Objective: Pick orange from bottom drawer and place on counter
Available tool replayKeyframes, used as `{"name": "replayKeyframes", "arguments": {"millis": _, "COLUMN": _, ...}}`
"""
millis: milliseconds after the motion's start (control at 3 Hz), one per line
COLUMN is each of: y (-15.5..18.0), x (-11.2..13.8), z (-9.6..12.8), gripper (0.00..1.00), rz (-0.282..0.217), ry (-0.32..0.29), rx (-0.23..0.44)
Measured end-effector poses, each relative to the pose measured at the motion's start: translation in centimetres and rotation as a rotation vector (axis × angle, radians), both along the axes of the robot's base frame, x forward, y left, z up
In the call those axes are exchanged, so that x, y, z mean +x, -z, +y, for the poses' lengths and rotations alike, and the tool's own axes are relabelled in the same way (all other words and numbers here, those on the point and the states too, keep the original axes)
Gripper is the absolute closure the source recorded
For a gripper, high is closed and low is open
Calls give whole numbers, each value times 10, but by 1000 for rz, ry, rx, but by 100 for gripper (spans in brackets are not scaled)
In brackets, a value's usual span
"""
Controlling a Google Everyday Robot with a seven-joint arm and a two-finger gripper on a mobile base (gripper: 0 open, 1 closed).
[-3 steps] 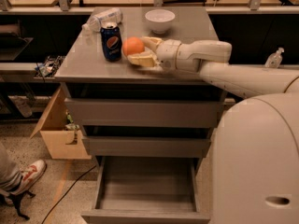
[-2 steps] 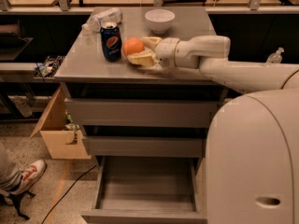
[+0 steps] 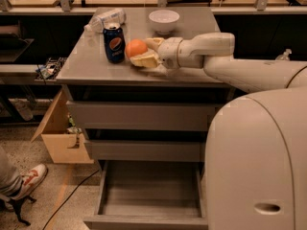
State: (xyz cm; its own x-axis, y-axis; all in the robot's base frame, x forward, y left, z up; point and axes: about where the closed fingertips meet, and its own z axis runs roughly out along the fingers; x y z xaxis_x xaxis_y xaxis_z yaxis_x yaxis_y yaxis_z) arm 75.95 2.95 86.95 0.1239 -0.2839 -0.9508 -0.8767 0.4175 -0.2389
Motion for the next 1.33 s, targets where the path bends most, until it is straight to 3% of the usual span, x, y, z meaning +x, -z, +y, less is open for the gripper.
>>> {"name": "replayKeyframes", "arguments": {"millis": 1000, "y": -3, "x": -1, "z": 4, "gripper": 13, "rz": -26, "ry": -16, "rx": 13}}
{"name": "replayKeyframes", "arguments": {"millis": 1333, "y": -3, "x": -1, "z": 5, "gripper": 0, "rz": -30, "ry": -17, "rx": 18}}
